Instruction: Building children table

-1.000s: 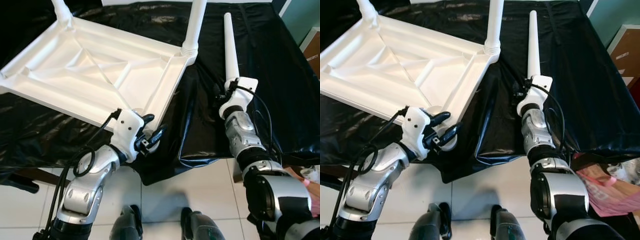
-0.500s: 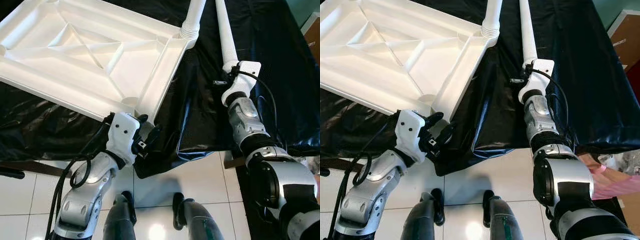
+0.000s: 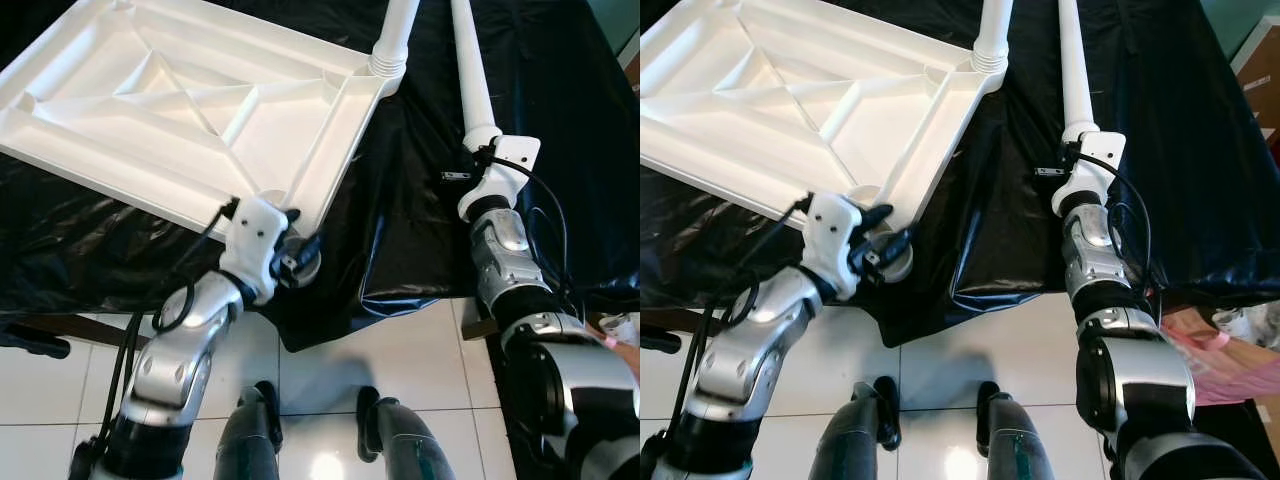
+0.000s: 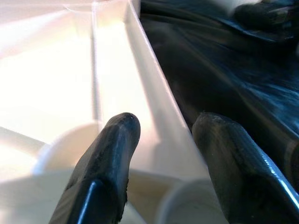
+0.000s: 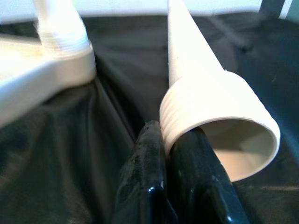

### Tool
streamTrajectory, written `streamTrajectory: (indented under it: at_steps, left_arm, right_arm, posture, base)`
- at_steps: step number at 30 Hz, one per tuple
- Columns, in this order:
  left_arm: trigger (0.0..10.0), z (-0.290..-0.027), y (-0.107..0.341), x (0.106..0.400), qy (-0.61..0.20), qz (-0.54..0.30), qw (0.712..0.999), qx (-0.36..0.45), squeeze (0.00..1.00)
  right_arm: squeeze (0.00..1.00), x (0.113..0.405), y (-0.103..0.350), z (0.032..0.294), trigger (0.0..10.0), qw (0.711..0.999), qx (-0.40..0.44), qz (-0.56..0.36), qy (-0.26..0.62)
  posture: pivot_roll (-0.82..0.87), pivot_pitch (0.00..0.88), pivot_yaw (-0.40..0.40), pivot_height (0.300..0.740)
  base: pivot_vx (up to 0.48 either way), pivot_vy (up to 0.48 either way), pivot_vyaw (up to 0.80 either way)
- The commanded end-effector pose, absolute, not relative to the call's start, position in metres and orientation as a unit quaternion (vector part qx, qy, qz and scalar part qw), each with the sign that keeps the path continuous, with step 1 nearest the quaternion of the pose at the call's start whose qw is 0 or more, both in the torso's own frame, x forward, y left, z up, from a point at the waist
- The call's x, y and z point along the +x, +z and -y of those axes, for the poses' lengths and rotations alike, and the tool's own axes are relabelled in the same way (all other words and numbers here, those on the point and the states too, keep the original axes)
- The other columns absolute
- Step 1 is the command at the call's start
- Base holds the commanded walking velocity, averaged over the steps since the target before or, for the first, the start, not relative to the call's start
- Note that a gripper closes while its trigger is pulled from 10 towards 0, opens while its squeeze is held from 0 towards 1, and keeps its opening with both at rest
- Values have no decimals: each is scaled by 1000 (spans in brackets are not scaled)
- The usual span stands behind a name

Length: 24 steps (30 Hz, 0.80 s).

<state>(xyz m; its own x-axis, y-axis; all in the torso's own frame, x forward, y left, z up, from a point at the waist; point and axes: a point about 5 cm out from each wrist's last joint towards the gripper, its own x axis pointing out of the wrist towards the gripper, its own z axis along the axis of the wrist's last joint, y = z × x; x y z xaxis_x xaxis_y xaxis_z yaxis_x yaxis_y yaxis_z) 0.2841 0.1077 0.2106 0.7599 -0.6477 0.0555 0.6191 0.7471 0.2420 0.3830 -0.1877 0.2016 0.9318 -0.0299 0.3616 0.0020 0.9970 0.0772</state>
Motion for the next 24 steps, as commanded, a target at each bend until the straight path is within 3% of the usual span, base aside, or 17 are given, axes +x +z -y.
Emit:
streamTrajectory:
  at_steps: [1,10,15,24]
  left_arm:
    - [10000,-110,205,285,-339,59,932,109,0]
    - [10000,-119,218,315,-302,71,947,79,0]
    - [10000,-118,223,322,-304,75,947,64,0]
    - [10000,-117,243,334,-330,112,937,-4,0]
  right_arm:
    - [0,380,210,185,10000,977,33,211,-4]
    - [0,350,239,149,10000,955,16,291,58]
    - [0,340,246,144,10000,947,14,313,70]
    - [0,317,286,143,10000,905,8,416,89]
  posture:
    - [60,189,0,740]
    - [-21,148,67,740]
    - [-37,133,77,740]
    - [-57,98,72,740]
  base:
    - [0,0,0]
    - [0,0,0]
    - [0,0,0]
    - [0,0,0]
